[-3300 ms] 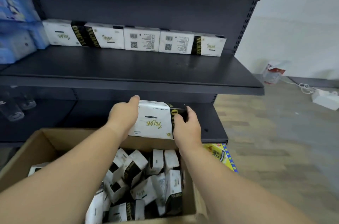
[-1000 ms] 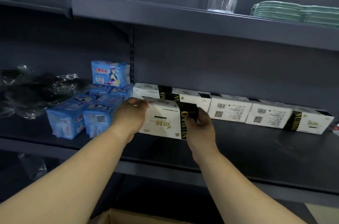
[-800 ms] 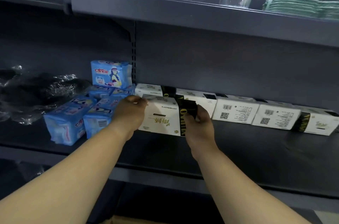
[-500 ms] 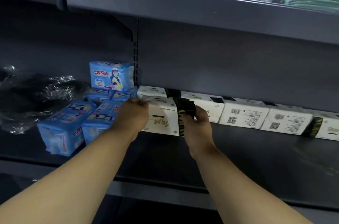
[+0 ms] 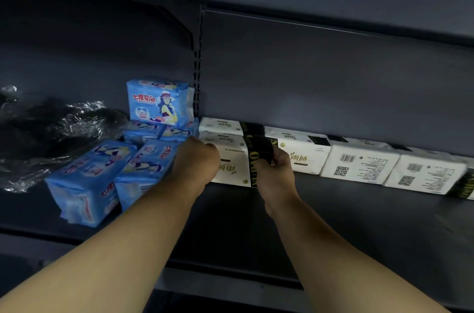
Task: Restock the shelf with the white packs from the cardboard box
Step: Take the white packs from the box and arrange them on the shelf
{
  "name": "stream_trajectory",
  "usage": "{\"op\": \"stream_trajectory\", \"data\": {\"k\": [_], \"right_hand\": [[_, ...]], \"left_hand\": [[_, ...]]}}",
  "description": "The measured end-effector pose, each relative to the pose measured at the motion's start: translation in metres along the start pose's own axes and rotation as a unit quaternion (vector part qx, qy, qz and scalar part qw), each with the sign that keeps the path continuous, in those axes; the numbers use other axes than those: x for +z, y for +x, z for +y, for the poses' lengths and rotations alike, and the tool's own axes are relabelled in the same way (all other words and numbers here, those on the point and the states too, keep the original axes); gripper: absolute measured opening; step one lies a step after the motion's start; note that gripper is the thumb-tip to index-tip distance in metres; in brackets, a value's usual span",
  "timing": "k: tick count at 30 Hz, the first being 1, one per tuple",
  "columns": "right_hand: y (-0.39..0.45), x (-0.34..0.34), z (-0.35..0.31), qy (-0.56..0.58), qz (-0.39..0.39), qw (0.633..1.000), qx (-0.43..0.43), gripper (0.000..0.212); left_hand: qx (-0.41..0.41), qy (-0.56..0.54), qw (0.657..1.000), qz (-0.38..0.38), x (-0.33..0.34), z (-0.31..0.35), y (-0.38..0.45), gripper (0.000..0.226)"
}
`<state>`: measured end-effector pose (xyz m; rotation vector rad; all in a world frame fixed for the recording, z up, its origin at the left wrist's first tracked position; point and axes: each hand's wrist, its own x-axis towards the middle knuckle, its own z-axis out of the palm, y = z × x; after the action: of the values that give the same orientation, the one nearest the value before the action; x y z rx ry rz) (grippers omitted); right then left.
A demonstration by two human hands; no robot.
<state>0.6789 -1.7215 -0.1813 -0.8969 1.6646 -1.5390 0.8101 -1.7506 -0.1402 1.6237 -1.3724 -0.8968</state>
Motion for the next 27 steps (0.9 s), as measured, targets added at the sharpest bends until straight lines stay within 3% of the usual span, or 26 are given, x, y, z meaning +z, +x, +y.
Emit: {"op": "stream_trajectory", "data": {"k": [13,19,23,27], "right_hand": [[0.009,0.011,0.0,0.033,-0.029,0.999,0.0,0.038],[0.006,0.008,-0.004,0.02,-0.039,0.999,0.003,0.031],[-0.004,0.004,-0.011,0.042,-0.045,0.998,0.019,0.024],[-0.013,-0.003,-0.019,0.048,-0.038,0.997,0.035,0.035]], "left_hand": [[-0.019,-0.021,1.0,0.006,0.012,-0.004,0.012,0.03],[-0.032,-0.072,0.996,-0.035,0.009,-0.001,0.002,0.027],[-0.034,-0.117,0.992,-0.032,0.009,0.007,-0.013,0.036],[-0.041,-0.117,0.992,-0.033,0.007,0.014,-0.023,0.058]]}}
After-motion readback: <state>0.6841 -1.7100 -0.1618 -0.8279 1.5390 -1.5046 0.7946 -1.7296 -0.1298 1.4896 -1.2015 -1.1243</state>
